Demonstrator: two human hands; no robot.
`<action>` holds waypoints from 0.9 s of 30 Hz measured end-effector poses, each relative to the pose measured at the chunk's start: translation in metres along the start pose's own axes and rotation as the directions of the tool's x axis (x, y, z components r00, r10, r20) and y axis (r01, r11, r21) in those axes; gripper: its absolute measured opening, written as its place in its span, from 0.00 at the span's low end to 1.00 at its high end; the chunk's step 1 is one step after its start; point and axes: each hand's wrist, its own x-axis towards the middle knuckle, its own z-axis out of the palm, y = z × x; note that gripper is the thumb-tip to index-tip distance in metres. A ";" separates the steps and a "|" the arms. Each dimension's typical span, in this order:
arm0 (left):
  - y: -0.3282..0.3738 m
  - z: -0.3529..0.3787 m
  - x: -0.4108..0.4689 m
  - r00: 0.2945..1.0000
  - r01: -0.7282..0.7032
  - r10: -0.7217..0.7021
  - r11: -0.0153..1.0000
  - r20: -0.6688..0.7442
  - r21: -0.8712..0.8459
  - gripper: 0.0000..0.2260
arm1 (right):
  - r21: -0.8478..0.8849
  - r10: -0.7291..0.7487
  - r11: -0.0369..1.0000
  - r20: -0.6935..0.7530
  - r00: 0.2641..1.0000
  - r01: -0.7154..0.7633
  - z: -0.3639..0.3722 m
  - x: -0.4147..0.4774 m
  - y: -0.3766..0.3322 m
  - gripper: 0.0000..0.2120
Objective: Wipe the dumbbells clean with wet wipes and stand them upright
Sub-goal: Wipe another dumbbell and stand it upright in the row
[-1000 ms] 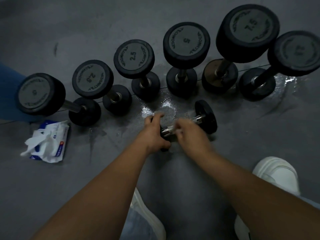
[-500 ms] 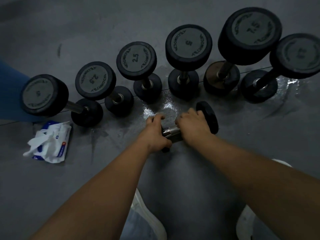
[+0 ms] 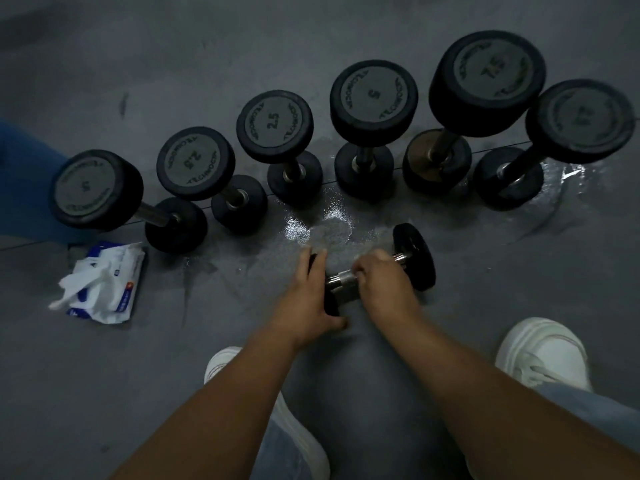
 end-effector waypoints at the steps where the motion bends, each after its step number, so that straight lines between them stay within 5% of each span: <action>1: -0.001 0.002 0.001 1.000 0.011 -0.011 0.999 -0.005 0.052 0.55 | 0.004 -0.026 1.000 0.034 0.999 0.026 0.000 0.001 0.001 0.09; 5: 0.002 -0.002 0.009 0.995 0.075 -0.064 0.984 -0.071 0.160 0.57 | 0.077 0.107 0.992 -0.166 0.980 -0.096 0.000 0.001 0.004 0.09; 8: 0.003 -0.013 0.019 0.997 0.081 -0.076 0.981 -0.034 0.177 0.56 | 0.004 -0.034 0.999 0.045 0.998 0.034 0.000 -0.001 -0.009 0.10; 12: 0.003 -0.024 0.030 0.997 0.075 -0.080 0.984 0.023 0.163 0.57 | 0.135 0.135 0.984 -0.150 0.979 -0.115 -0.006 0.014 -0.003 0.11; 15: 0.001 -0.027 0.035 0.996 0.072 -0.078 0.987 0.033 0.140 0.57 | 0.080 0.028 0.996 0.037 0.999 -0.031 -0.002 0.009 -0.013 0.11; 19: 0.001 -0.028 0.036 0.997 0.068 -0.072 0.991 0.031 0.113 0.56 | 0.137 0.163 0.980 -0.124 0.979 -0.145 -0.003 0.017 -0.006 0.12; 23: 0.003 -0.030 0.036 0.996 0.069 -0.074 0.992 0.041 0.106 0.55 | 0.105 0.008 0.994 0.069 0.998 -0.015 -0.003 0.010 -0.015 0.11; 27: 0.003 -0.031 0.037 0.995 0.083 -0.087 0.992 0.044 0.092 0.55 | 0.121 0.171 0.979 -0.073 0.983 -0.162 -0.001 0.011 -0.011 0.11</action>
